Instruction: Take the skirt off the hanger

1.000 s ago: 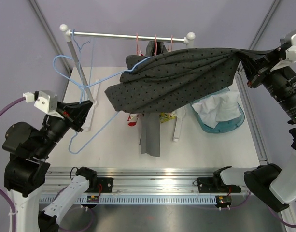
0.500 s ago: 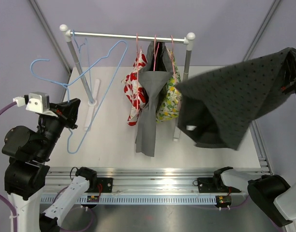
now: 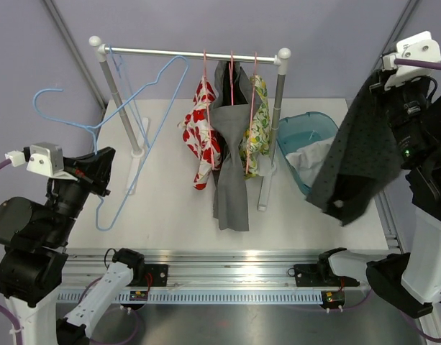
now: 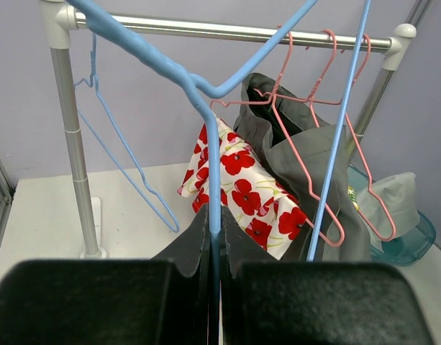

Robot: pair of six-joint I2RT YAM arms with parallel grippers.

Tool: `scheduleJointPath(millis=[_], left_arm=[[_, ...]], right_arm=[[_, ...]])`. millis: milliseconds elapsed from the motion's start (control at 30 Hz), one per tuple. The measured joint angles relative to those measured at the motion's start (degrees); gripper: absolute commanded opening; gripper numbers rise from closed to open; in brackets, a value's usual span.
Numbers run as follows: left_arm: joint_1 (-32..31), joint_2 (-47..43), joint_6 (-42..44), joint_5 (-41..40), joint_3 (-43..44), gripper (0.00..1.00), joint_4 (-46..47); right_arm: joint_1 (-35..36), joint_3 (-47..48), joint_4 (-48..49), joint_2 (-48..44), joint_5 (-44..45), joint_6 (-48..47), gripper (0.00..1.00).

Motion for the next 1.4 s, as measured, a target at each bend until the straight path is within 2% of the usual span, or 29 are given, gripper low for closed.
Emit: scheduleJointPath(millis=[133, 233, 500, 700, 933, 1033, 1267, 1400], left_arm=[[0.0, -1.4, 0.2, 0.0, -0.2, 0.0, -0.2], [0.0, -2.8, 0.4, 0.0, -0.7, 0.0, -0.2], [0.0, -4.5, 1.4, 0.0, -2.5, 0.0, -0.5], [0.0, -4.9, 1.7, 0.0, -3.8, 0.0, -1.0], [0.0, -5.3, 1.9, 0.0, -4.9, 0.0, -1.2], [0.0, -5.3, 1.9, -0.2, -4.9, 0.0, -1.2], [0.0, -5.3, 1.9, -0.5, -5.8, 0.0, -1.0], [0.0, -5.3, 1.9, -0.5, -6.2, 0.0, -1.0]], right_arm=[[0.0, -1.3, 1.0, 0.9, 1.9, -1.8, 0.0], [-0.3, -5.8, 4.3, -0.1, 4.1, -4.0, 0.0], [-5.7, -14.6, 9.6, 0.2, 4.7, -6.2, 0.0], [-10.8, -12.3, 13.0, 4.5, 3.6, -6.4, 0.0], [-21.8, 0.6, 16.7, 16.5, -1.3, -3.6, 0.0], [-24.2, 3.7, 18.1, 20.5, -3.2, -2.4, 0.0], [-24.5, 2.8, 19.4, 23.1, -8.1, -1.2, 0.0], [-24.7, -4.3, 23.2, 20.9, -13.4, -0.4, 0.0]])
